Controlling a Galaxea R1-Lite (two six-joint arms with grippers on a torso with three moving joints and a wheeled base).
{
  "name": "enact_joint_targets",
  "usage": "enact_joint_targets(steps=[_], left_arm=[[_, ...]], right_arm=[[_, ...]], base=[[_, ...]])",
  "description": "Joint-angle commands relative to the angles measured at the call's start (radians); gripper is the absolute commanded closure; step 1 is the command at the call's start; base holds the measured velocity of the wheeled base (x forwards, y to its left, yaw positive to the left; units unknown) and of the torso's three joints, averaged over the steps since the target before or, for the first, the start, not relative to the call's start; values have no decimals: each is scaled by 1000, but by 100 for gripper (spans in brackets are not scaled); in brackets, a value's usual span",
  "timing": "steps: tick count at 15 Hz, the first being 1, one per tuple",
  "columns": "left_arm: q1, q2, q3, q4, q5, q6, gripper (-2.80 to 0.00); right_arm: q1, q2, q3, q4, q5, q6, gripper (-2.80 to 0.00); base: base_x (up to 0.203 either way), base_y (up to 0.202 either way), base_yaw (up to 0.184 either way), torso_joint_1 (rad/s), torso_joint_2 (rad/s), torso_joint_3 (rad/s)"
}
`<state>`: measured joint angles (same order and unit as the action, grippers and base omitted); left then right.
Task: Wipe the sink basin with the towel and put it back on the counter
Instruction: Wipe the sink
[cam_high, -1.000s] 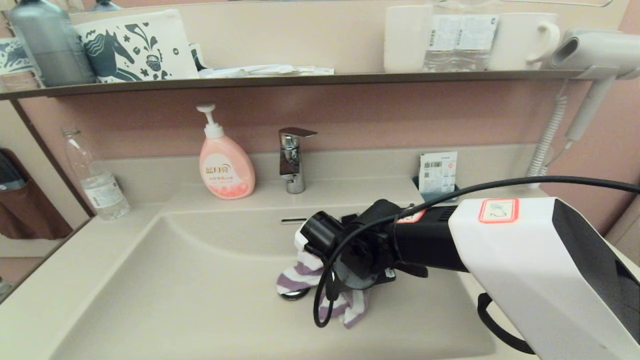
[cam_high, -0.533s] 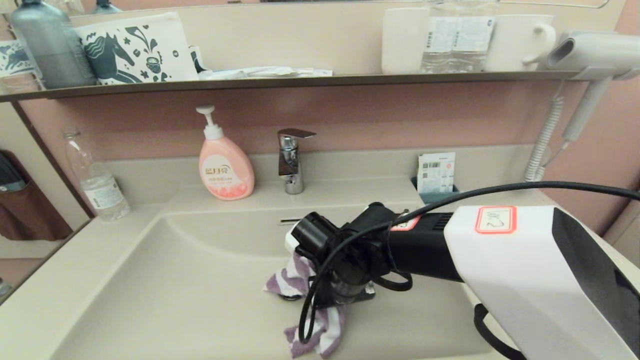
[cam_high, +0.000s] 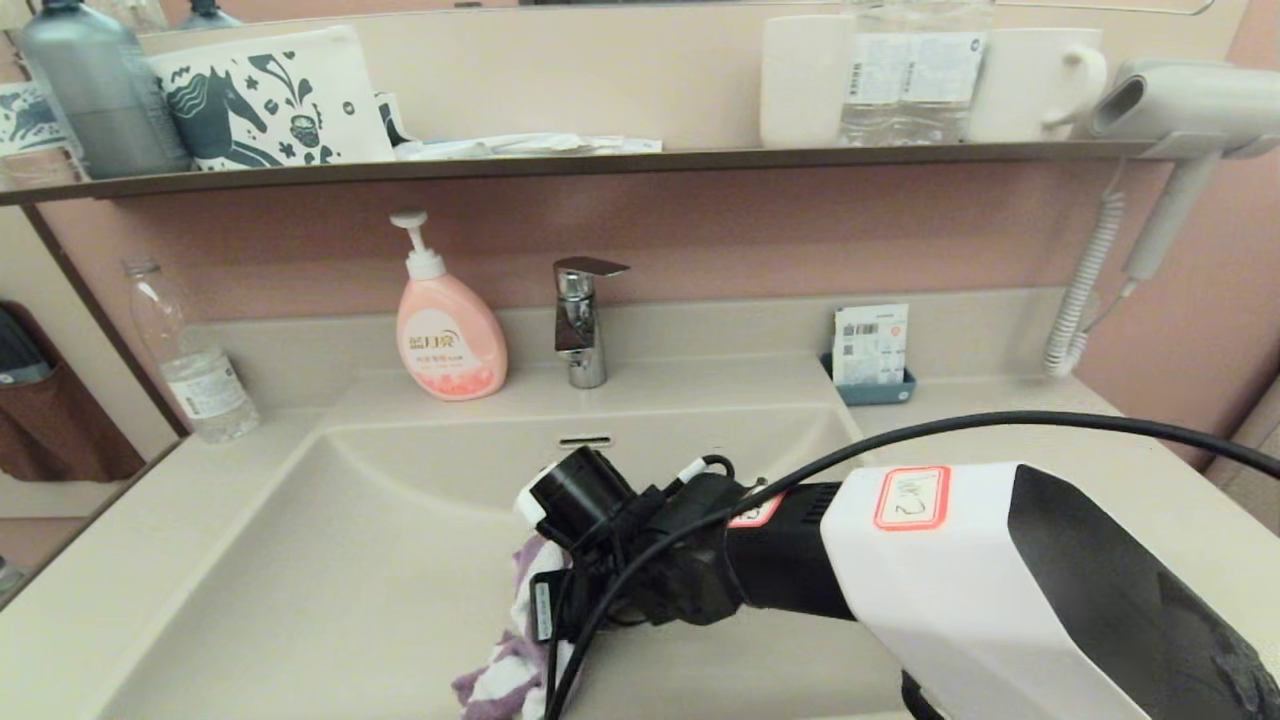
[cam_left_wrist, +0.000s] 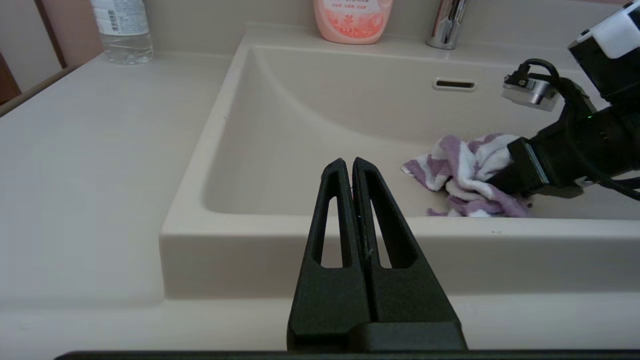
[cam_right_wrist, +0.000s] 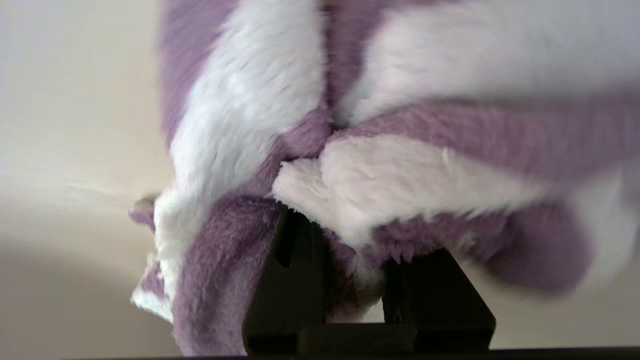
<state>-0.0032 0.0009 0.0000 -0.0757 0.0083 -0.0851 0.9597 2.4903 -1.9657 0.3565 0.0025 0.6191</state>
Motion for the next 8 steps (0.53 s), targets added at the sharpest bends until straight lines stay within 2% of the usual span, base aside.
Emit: enact_joint_targets(steps=[1, 4, 8], left_arm=[[0, 1, 0, -1, 1, -1, 0], [0, 1, 0, -1, 1, -1, 0], [0, 1, 0, -1, 1, -1, 0]], right_arm=[[4, -30, -1, -42, 3, 4, 0], [16, -126, 7, -33, 69, 18, 0], [26, -271, 33, 108, 76, 22, 0]], base=[[0, 0, 0, 0, 0, 0], [0, 0, 0, 0, 0, 0], [0, 0, 0, 0, 0, 0]])
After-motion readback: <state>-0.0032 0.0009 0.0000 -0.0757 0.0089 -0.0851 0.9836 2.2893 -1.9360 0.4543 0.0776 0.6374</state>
